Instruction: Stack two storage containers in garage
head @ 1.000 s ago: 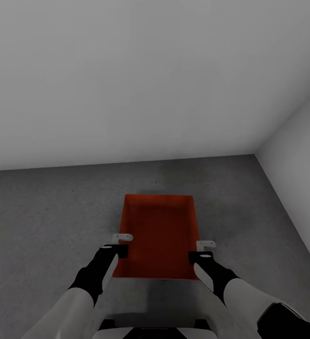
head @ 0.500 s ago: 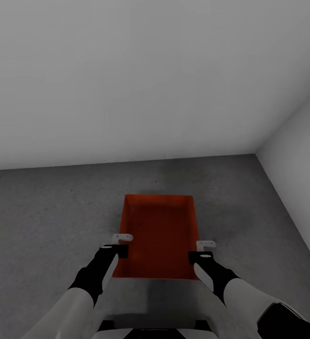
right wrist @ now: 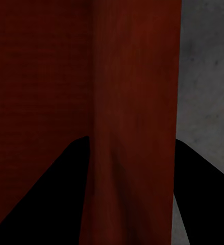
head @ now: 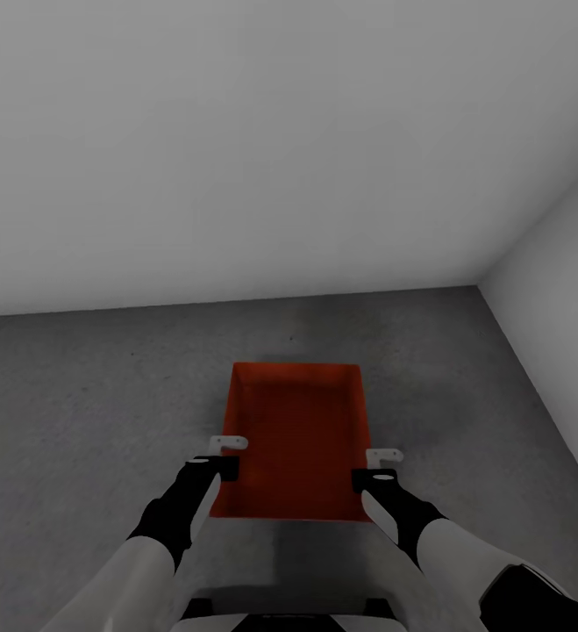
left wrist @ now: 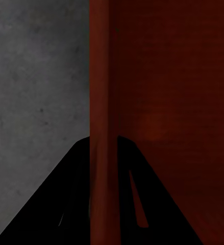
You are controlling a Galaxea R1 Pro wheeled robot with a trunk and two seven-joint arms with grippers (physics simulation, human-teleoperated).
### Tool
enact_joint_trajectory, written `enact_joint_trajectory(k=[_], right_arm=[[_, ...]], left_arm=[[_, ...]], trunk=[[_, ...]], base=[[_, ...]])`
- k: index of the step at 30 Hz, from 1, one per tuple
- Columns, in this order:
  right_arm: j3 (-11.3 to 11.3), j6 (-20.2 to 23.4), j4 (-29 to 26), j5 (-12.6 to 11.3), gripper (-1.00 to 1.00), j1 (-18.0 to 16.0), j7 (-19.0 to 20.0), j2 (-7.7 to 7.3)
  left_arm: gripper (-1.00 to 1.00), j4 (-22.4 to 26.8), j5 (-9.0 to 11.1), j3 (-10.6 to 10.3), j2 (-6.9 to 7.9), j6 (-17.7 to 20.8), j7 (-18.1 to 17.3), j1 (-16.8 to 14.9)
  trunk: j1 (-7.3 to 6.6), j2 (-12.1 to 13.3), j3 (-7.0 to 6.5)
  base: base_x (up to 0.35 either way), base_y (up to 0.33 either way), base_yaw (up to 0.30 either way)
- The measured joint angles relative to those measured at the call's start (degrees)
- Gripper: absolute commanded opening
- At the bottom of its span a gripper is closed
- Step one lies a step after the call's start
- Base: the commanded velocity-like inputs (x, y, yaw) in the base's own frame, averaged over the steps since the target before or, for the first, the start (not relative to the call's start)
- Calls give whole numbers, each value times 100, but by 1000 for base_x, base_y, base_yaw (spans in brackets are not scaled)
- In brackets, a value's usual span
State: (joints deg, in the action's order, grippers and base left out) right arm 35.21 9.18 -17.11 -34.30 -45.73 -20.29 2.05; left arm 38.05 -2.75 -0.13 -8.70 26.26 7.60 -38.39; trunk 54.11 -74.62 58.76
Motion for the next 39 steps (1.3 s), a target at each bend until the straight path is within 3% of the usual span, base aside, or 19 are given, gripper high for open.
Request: enact_joint_trajectory(k=[15,22,39], right_arm=[[2,0,-2,-3,-100,0,-3,0],[0,0,1,0,-100,0,0,1],[3,1,-5,-5,-100,0,-4,-1]], left_arm=[[-100,0,0,1,0,-1,0,0],[-100,0,0,1,0,0,0,1],[-100,1,0,0,0,-1,0,-1]], trunk=[[23,-42,19],[176,-321,144],[176,-322,144]], base=[[0,0,0],[0,0,0],[0,0,0]])
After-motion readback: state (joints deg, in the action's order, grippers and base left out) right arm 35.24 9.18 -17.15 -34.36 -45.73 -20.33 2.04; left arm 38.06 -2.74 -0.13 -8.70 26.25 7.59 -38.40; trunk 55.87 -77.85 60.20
